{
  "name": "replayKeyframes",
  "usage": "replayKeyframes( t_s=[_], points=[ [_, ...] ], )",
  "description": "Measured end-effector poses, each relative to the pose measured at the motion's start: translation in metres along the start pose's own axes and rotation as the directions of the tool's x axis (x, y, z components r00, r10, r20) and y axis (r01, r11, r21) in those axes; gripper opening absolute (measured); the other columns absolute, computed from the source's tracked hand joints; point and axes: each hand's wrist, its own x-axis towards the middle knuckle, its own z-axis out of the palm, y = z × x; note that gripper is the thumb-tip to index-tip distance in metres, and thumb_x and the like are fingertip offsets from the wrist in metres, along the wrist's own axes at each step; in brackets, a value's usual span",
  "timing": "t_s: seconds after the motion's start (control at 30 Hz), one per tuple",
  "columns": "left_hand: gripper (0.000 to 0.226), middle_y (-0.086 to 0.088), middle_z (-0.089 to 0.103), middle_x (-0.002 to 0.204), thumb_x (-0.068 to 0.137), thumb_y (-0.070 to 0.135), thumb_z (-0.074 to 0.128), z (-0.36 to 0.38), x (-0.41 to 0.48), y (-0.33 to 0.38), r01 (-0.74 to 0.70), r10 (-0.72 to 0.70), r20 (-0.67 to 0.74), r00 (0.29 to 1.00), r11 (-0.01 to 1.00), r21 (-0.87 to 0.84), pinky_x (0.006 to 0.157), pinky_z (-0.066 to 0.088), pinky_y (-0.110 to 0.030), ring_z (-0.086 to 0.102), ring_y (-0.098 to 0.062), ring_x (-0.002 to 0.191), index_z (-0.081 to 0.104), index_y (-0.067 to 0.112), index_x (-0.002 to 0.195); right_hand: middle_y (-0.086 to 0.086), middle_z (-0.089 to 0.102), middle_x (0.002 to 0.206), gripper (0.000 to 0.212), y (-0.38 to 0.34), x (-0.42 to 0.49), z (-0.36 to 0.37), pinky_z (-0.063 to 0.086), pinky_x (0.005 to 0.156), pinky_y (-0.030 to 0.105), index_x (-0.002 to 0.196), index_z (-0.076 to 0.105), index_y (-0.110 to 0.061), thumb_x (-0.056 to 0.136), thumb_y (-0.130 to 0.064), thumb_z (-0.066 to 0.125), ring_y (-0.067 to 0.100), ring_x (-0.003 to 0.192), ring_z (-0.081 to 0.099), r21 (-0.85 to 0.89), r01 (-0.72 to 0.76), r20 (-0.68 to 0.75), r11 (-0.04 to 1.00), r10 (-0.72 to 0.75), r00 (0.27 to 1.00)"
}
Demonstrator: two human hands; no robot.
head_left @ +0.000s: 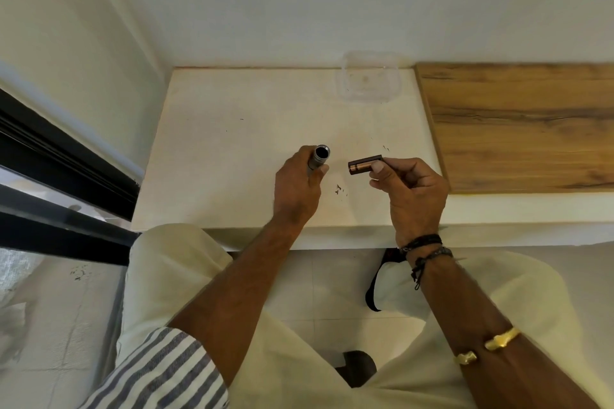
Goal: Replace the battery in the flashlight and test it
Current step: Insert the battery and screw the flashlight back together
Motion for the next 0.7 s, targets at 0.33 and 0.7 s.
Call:
replayKeyframes(
  t_s=[0.33, 0.7],
  points=[
    [0.031, -0.001, 0.064, 0.109, 0.093, 0.031, 0.063, -0.004, -0.020, 0.012, -0.212, 0.184, 0.125, 0.975, 0.939, 0.272, 0.089, 0.043, -0.040, 0.050, -0.023, 0.104, 0.061, 0.023, 0.123, 0.013, 0.075, 0.084, 0.017, -0.007, -0.006, 0.001, 0.064, 0.073, 0.044, 0.097, 0.074, -0.003, 0.084, -0.010, 0.081, 0.029, 0.074, 0.074, -0.123, 0.081, 0.022, 0.989, -0.079, 0.997],
    [0.033, -0.002, 0.065, 0.111, 0.094, 0.035, 0.062, -0.004, -0.023, 0.014, -0.237, 0.199, 0.152, 0.968, 0.923, 0.303, 0.089, 0.044, -0.039, 0.051, -0.024, 0.106, 0.062, 0.022, 0.125, 0.002, 0.077, 0.094, 0.016, 0.000, -0.015, 0.006, 0.063, 0.070, 0.049, 0.102, 0.079, -0.009, 0.089, -0.019, 0.076, 0.022, 0.088, 0.072, -0.357, 0.075, 0.102, 0.931, -0.041, 0.994]
  ],
)
